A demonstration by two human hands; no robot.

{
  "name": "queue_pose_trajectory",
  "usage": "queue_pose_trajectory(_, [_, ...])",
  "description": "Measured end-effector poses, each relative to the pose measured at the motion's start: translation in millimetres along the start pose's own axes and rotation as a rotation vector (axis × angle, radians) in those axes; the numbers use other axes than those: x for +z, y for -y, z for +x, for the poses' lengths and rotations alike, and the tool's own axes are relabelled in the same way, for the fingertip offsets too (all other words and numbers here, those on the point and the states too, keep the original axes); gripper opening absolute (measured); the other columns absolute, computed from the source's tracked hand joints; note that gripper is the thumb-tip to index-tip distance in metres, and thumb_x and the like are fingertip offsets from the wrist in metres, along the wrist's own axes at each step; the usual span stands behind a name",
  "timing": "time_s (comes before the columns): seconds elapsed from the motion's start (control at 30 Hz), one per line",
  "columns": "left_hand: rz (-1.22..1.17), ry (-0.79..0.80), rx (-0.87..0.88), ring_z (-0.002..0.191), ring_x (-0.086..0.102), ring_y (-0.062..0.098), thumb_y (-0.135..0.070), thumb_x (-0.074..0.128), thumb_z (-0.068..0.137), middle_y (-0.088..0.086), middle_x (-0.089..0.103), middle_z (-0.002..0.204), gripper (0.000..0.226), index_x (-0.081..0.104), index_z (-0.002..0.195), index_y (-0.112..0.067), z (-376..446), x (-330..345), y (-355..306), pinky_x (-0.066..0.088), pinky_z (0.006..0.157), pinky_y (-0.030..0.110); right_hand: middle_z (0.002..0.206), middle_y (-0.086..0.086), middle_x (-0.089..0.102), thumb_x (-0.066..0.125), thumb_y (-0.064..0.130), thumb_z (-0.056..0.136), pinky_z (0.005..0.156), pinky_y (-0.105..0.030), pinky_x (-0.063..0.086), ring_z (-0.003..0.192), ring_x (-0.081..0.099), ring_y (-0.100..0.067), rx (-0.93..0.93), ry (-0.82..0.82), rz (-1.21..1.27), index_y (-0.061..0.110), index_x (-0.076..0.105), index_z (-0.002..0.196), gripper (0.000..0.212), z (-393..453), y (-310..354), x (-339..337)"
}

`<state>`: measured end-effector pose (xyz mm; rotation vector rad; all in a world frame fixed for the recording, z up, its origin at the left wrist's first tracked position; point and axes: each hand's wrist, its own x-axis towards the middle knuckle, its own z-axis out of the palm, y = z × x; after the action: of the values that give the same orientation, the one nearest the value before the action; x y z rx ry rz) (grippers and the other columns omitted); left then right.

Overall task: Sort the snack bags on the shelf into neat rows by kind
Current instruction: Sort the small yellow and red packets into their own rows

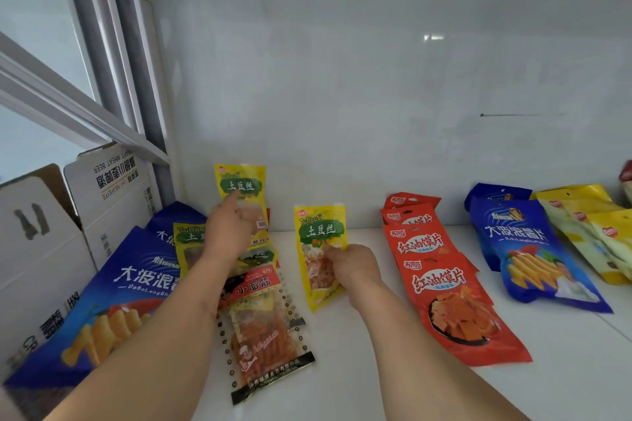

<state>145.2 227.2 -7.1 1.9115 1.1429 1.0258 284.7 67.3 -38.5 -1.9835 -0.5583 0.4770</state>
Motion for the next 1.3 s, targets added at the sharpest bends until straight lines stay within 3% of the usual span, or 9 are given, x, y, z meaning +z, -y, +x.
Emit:
queue_pose_trajectory(0.07, [-0.131,-0.013,-0.015,0.093,0.056,0.015,0.002,0.051,0.093,0.002,0.056,0.12,0.057,0.049,0.144,-0.023,-4,-1,-4,0.047,0.068,0.023,0.106,-0.01,0.072,0.058,0.048,0.091,0.091,-0.042,0.051,0.102,0.064,-0.032,-0.015,-0.021,-0.038,0.011,0.071,0.1,0.041,2,0,-3])
queue_pose_trajectory(0.23, [-0.384,-0.035,-0.043,0.089,0.062,0.01,0.007,0.051,0.092,-0.002,0.054,0.123,0.069,0.04,0.147,-0.034,-18,-4,-12,0.049,0.061,0.024,0.108,-0.005,0.07,0.044,0.055,0.096,0.094,-0.042,0.048,0.108,0.062,-0.032,-0.083,-0.14,-0.142,0.017,0.066,0.107,0.046,6,0,-15])
queue_pose_trajectory(0.37, [-0.553,-0.009,-0.024,0.11,0.065,0.018,0.006,0.055,0.093,-0.005,0.06,0.134,0.082,0.025,0.152,-0.042,-33,-6,-15,0.057,0.091,0.044,0.102,-0.011,0.072,0.05,0.046,0.099,0.079,-0.036,0.051,0.098,0.067,-0.033,-0.113,-0.193,0.0,0.01,0.068,0.105,0.041,15,-1,-19])
queue_pose_trajectory(0.53, [-0.62,-0.074,-0.138,0.095,0.071,0.017,-0.008,0.067,0.093,-0.001,0.068,0.119,0.068,0.032,0.147,-0.027,-42,-3,-11,0.058,0.066,0.033,0.103,-0.012,0.072,0.06,0.031,0.096,0.082,-0.036,0.054,0.095,0.067,-0.03,-0.007,-0.095,0.182,0.008,0.069,0.105,0.026,41,1,-21])
queue_pose_trajectory(0.67, [-0.757,-0.007,-0.252,0.078,0.077,0.017,-0.012,0.07,0.091,0.002,0.078,0.099,0.025,0.065,0.114,-0.02,-50,3,-12,0.057,0.054,0.028,0.081,0.001,0.064,0.06,0.023,0.093,0.055,-0.021,0.045,0.066,0.059,-0.012,-0.036,-0.028,0.1,0.009,0.068,0.104,0.019,55,1,-27])
queue_pose_trajectory(0.83, [-0.663,0.027,-0.296,0.063,0.075,0.012,-0.016,0.068,0.092,-0.007,0.079,0.083,0.014,0.067,0.098,-0.029,-62,20,-13,0.054,0.041,0.029,0.101,-0.016,0.072,0.056,0.025,0.094,0.08,-0.041,0.056,0.092,0.068,-0.032,-0.094,-0.088,-0.093,0.004,0.071,0.101,0.027,67,-2,-17])
queue_pose_trajectory(0.97, [-0.536,0.037,-0.289,0.073,0.076,0.013,-0.016,0.071,0.091,-0.006,0.079,0.09,0.019,0.067,0.103,-0.029,-65,28,-13,0.059,0.058,0.035,0.112,-0.018,0.068,0.055,0.028,0.096,0.078,-0.034,0.047,0.106,0.063,-0.035,-0.105,-0.135,-0.138,0.004,0.062,0.113,0.03,77,-3,-10])
queue_pose_trajectory(1.17, [-0.485,0.094,-0.283,0.059,0.074,0.015,-0.005,0.065,0.093,-0.008,0.077,0.074,0.015,0.063,0.1,-0.019,-69,36,-26,0.05,0.041,0.019,0.122,-0.02,0.063,0.05,0.022,0.098,0.081,-0.035,0.046,0.114,0.06,-0.036,-0.047,-0.219,-0.154,0.001,0.053,0.119,0.029,86,-1,-1])
queue_pose_trajectory(1.3, [-0.439,0.161,-0.284,0.061,0.075,0.019,0.002,0.058,0.093,-0.003,0.077,0.071,0.022,0.066,0.092,-0.018,-72,45,-38,0.057,0.052,0.029,0.127,-0.023,0.059,0.04,0.026,0.102,0.089,-0.037,0.045,0.116,0.057,-0.038,-0.013,-0.194,-0.145,0.001,0.051,0.125,0.036,85,0,-4])
